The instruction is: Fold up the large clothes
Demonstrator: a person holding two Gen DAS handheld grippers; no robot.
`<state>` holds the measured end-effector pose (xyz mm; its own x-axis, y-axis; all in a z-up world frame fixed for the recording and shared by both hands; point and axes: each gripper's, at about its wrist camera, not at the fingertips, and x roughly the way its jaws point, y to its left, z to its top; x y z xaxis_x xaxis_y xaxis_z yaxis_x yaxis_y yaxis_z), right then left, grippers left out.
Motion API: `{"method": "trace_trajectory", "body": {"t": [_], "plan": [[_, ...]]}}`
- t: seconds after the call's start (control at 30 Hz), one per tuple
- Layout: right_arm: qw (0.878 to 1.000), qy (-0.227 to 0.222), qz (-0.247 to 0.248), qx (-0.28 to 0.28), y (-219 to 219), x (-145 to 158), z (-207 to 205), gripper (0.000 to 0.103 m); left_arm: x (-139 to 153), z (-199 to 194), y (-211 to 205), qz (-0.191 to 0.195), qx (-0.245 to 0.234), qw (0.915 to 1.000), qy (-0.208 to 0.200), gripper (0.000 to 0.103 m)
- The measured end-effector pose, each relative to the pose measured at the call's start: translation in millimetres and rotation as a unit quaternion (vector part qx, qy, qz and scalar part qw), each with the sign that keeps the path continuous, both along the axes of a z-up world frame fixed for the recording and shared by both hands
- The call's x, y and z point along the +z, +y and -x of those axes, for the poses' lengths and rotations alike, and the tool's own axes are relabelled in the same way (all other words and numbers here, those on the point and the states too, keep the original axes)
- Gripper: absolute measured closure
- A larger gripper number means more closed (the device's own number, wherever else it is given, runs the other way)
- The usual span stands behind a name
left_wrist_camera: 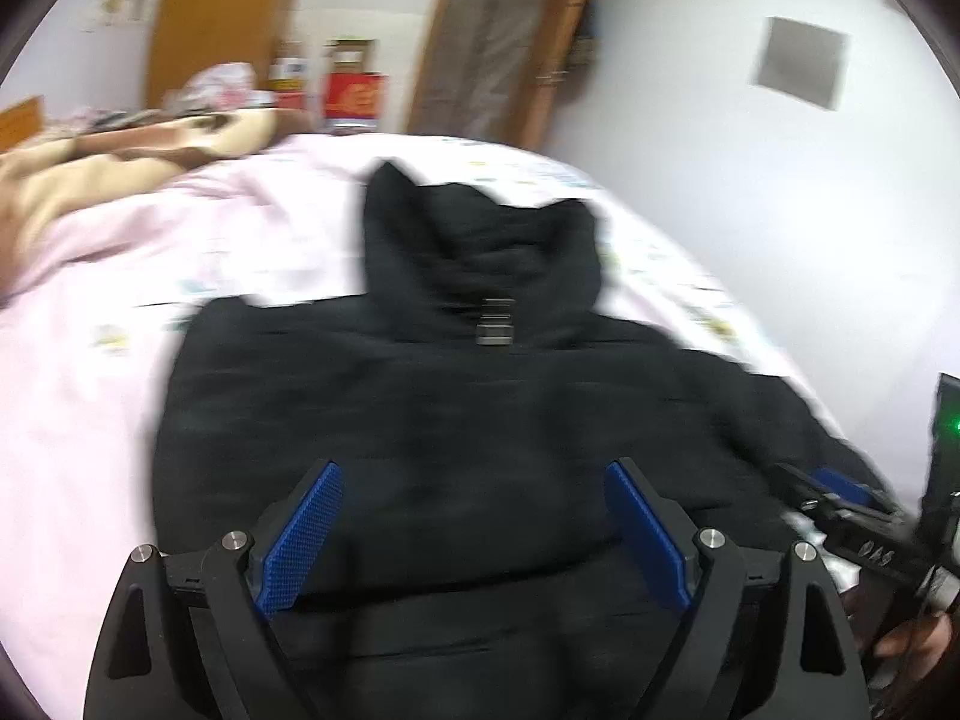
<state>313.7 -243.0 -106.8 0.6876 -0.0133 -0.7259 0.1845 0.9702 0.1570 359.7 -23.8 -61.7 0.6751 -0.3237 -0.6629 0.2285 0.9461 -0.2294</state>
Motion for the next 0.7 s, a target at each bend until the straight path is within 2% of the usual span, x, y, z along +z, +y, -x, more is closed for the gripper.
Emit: {"method": "trace_trajectory", "body": {"t": [0.07, 0.17, 0.23, 0.3, 0.37, 0.43, 0.47, 0.5, 0.57, 0.63, 0.7], "plan": [[1.000, 0.015, 0.006, 0.009, 5.1, -10.2, -16.1, 0.001, -8.1, -11.4, 23.8, -0.023, 0.042, 0.9987, 0.020, 0.014], [0.999, 0.027, -0.010, 0.027, 11.1, -20.3, -32.8, 0.002, -19.3, -27.6, 54.0, -0.021, 0.087, 0.9949, 0.046, 0.014], [0.998, 0.033, -0.031, 0.053, 18.6, -25.6, -42.9, 0.006, -28.7, -38.5, 67.9, -0.033, 0.107, 0.9918, 0.062, 0.014], [0.997, 0.045, -0.031, 0.056, 23.5, -31.9, -49.9, 0.018, -37.3, -43.6, 73.8, -0.043, 0.118, 0.9900, 0.065, 0.014], [0.997, 0.056, -0.028, 0.054, 27.4, -37.5, -55.5, 0.052, -47.1, -48.9, 74.5, -0.048, 0.109, 0.9891, 0.087, 0.014], [0.997, 0.058, -0.022, 0.050, 29.2, -39.5, -58.8, 0.067, -53.6, -53.0, 70.7, -0.052, 0.106, 0.9887, 0.092, 0.014], [0.997, 0.050, -0.023, 0.052, 29.2, -37.7, -58.9, 0.088, -54.5, -52.4, 69.9, -0.057, 0.109, 0.9886, 0.087, 0.014], [0.997, 0.041, -0.024, 0.054, 28.9, -34.5, -58.0, 0.097, -56.1, -53.4, 67.3, -0.062, 0.107, 0.9887, 0.086, 0.014], [0.998, 0.024, -0.008, 0.054, 27.5, -25.2, -58.4, 0.097, -56.6, -54.8, 65.3, -0.067, 0.105, 0.9886, 0.084, 0.014], [0.998, 0.001, 0.033, 0.045, 27.1, -14.0, -58.0, 0.098, -55.6, -57.8, 60.1, -0.071, 0.094, 0.9900, 0.078, 0.014], [0.998, 0.002, 0.039, 0.043, 23.3, -13.3, -63.3, 0.098, -60.6, -62.4, 53.1, -0.090, 0.087, 0.9886, 0.083, 0.014]]}}
